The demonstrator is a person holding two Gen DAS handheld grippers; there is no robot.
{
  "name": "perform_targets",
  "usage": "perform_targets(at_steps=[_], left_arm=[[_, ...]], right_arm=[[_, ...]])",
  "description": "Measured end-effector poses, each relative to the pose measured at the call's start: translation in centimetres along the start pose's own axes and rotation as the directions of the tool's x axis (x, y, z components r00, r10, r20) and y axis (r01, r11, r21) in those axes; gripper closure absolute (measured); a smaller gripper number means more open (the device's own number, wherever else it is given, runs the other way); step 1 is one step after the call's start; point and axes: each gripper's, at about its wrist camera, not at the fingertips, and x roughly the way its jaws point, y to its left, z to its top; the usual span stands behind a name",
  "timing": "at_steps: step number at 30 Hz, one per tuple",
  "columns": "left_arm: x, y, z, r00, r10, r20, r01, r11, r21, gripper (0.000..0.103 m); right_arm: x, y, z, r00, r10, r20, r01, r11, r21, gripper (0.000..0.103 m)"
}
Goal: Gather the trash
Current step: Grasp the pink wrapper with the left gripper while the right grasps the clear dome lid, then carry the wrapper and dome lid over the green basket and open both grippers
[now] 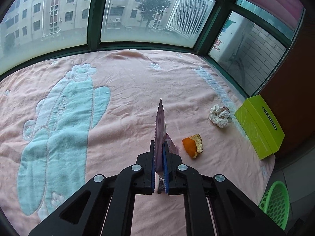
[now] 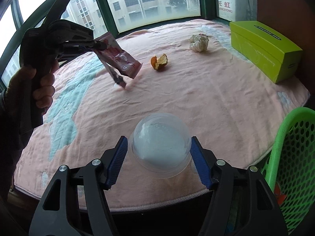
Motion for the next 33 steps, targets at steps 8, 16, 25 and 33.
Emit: perform_targets(at_steps=[8, 16, 25, 33], left_arm=[[-3.7, -0.8, -0.9, 0.998, -0.007, 0.057, 0.005, 1.000, 0.026, 0.096], [-6.6, -1.9, -2.1, 0.996, -0.039, 0.082, 0.036, 0.998, 0.048, 0.096], [-8.8, -4.3, -4.0, 0.992, -0.092, 0.084, 0.085, 0.993, 0.082, 0.096], [-10.6, -8.1, -5.4, 0.983, -0.164, 0.082, 0.151, 0.978, 0.145, 0.096]], right_arm=[[-1.9, -0.5, 0.5, 0.999, -0.006, 0.041, 0.006, 1.000, 0.008, 0.038], [-3.9, -0.9, 1.0, 0.996, -0.028, 0.089, 0.027, 1.000, 0.012, 0.038], [-7.1, -2.6, 0.9, 0.985, -0.087, 0.147, 0.080, 0.996, 0.048, 0.038], [-10.3, -6.3, -0.7, 0.969, -0.173, 0.175, 0.150, 0.979, 0.134, 0.038]])
